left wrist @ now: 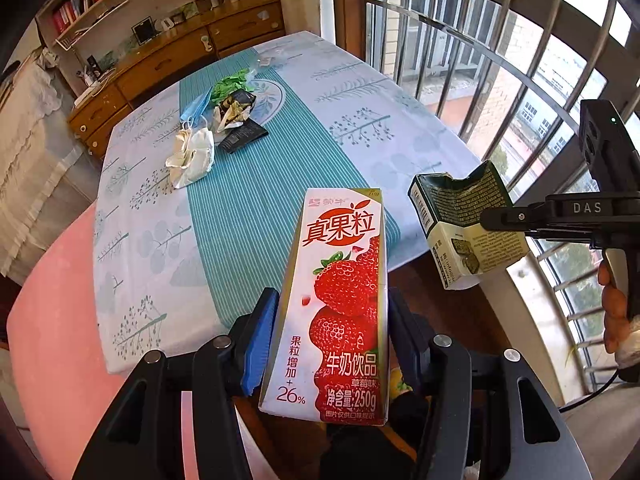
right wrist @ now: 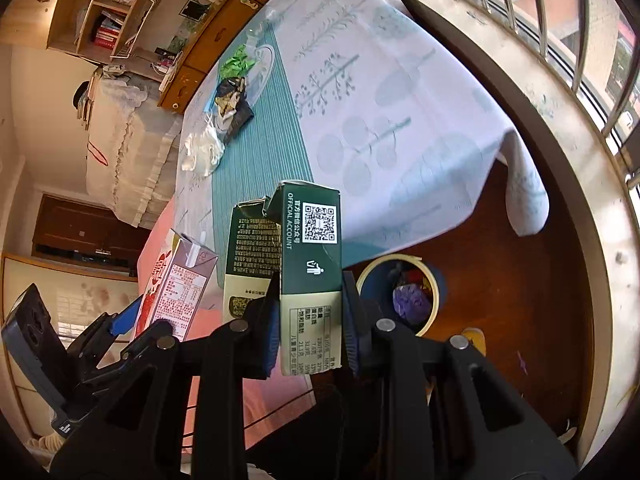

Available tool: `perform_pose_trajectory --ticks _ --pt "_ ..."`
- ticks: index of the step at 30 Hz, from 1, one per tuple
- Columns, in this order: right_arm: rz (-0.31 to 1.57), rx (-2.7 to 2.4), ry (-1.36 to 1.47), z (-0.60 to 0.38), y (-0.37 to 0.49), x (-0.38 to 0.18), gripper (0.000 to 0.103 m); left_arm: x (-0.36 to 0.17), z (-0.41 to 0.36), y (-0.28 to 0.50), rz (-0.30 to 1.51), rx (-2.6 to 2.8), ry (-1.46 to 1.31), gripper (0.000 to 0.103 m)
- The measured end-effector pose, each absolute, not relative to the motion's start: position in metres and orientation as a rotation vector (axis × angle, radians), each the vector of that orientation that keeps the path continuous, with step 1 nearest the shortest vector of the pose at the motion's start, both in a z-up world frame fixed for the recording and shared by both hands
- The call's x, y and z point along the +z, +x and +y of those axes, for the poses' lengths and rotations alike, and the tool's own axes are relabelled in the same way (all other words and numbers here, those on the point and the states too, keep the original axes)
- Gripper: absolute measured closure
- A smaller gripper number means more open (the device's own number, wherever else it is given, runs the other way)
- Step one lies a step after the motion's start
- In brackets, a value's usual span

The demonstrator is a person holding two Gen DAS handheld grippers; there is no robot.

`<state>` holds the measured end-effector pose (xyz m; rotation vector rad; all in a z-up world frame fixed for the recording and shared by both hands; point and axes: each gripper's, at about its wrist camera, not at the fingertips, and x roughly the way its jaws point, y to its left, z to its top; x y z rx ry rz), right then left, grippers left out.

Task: Collect trash
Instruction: 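Carry both cartons down over the bin and open both grippers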

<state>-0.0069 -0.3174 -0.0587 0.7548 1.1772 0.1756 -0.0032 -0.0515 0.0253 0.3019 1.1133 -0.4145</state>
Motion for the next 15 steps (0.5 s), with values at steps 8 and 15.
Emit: perform_pose_trajectory --ticks 8,15 --pt "1.248 0.128 0.766 -0.292 -0.024 -0.095 0.080 0.000 -0.046 -0.042 1.163 -0.444 0.323 0.050" --pt "1.339 0.044 0.698 -0.256 -0.046 -0.165 0.080 -0.066 -0.038 -0.066 1.192 -0.437 0.274 0.050"
